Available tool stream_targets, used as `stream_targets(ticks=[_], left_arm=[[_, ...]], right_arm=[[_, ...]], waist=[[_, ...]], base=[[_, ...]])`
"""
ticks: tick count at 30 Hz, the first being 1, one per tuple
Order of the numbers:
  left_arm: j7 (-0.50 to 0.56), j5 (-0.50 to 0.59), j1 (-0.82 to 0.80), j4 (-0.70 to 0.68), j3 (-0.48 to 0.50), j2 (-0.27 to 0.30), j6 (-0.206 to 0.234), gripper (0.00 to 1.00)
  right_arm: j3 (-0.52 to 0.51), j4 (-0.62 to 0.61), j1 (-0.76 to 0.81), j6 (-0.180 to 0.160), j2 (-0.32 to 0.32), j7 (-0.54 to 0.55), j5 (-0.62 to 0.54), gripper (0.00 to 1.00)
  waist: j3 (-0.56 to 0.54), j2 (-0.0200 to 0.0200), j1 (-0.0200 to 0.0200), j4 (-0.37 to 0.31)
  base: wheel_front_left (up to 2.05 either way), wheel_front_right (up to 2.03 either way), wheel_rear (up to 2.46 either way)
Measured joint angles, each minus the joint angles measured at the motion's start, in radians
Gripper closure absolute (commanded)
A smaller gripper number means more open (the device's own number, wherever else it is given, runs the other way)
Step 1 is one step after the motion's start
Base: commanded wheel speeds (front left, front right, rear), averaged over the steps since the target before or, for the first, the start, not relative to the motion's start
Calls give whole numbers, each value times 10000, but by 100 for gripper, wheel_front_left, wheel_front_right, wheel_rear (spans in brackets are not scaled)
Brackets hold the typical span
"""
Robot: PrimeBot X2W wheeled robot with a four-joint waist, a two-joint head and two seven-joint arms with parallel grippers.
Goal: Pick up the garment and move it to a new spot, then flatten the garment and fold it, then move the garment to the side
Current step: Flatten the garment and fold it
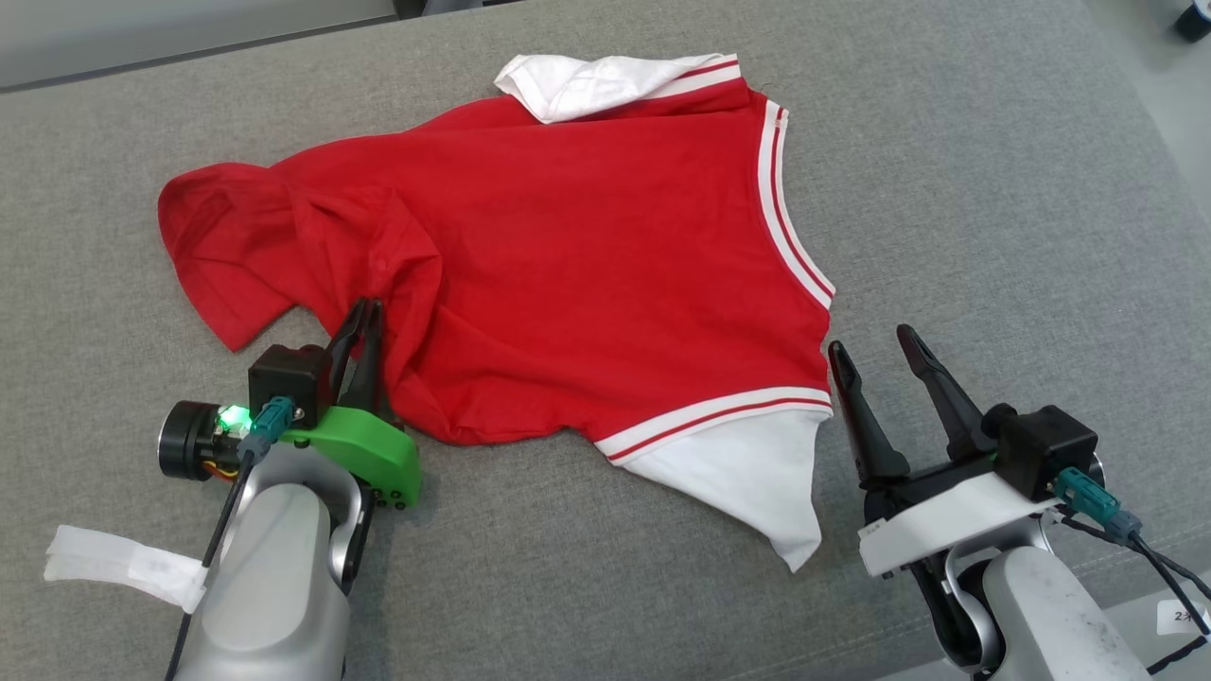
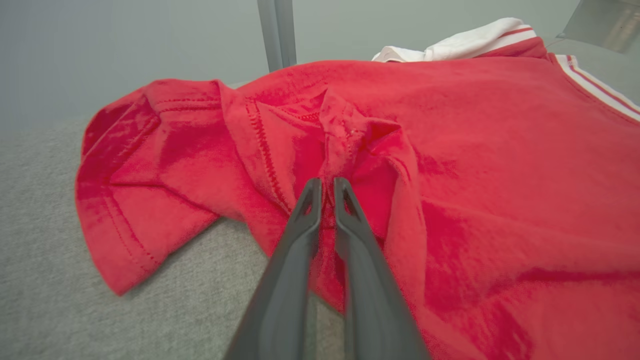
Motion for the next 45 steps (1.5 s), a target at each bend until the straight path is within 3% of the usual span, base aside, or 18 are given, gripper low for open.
stream_targets(ticks=[2,13,22,31,37,39,45], left_arm=[[0,2,-6,38,13,8,-25,100],[0,-65,322,-27,109,146,-69,100],[-2,-334,1110,-1095,186,238,-113,100],[-2,-573,2603,-1501,268,899,-128,100],[0,-1026,3638,-1221,-215,1404,-142,99],[0,-1154,3877,-976,-150,1547,-157,0],[0,-1208,4476,-546,855,1636,500,0]], right_arm=[[-2,12,0,0,4,0,0,0],[-79,194,167,0,73,0,77,0],[-251,449,739,0,190,0,180,0],[-403,589,1295,-2,247,0,253,0],[-349,640,1399,0,274,0,284,0],[-343,662,1424,0,249,0,305,0],[-583,629,1502,0,219,0,230,0]], waist=[[-20,0,0,-5],[-575,0,0,253],[-1417,0,0,742],[-2320,0,0,1668],[-2766,0,0,2163],[-2880,0,0,2266],[-3136,0,0,2243]], base=[[0,0,0],[0,0,0],[0,0,0],[0,0,0],[0,0,0],[0,0,0],[0,0,0]])
